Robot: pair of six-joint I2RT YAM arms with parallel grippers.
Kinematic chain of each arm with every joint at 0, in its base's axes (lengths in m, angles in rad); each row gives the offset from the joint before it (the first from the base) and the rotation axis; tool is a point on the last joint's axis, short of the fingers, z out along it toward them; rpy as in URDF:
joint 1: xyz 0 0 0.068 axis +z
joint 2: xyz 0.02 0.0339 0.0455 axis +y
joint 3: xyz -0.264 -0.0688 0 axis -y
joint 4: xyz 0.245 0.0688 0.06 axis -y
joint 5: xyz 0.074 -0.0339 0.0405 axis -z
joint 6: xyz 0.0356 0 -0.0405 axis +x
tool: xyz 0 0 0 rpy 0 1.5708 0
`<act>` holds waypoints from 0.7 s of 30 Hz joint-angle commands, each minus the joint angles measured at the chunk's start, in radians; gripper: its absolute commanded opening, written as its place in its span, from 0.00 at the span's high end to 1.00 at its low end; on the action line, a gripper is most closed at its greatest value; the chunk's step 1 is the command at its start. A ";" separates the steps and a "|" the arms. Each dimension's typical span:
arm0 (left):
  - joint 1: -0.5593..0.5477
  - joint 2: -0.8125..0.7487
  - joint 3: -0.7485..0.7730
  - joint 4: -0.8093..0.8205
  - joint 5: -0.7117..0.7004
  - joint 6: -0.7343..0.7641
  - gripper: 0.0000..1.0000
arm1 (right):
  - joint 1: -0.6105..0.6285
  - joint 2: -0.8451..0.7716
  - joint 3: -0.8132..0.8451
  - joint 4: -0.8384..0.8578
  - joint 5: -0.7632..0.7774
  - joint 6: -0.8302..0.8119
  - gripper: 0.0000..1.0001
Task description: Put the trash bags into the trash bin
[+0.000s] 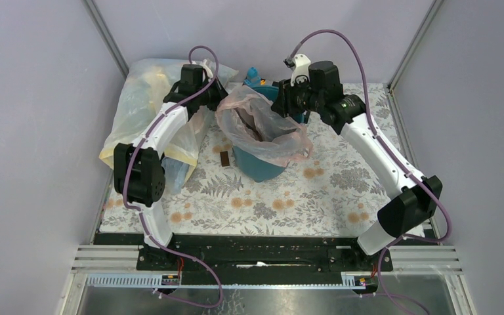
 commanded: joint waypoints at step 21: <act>0.018 0.053 0.097 -0.002 -0.003 0.030 0.99 | -0.007 0.093 0.165 -0.005 0.173 -0.003 1.00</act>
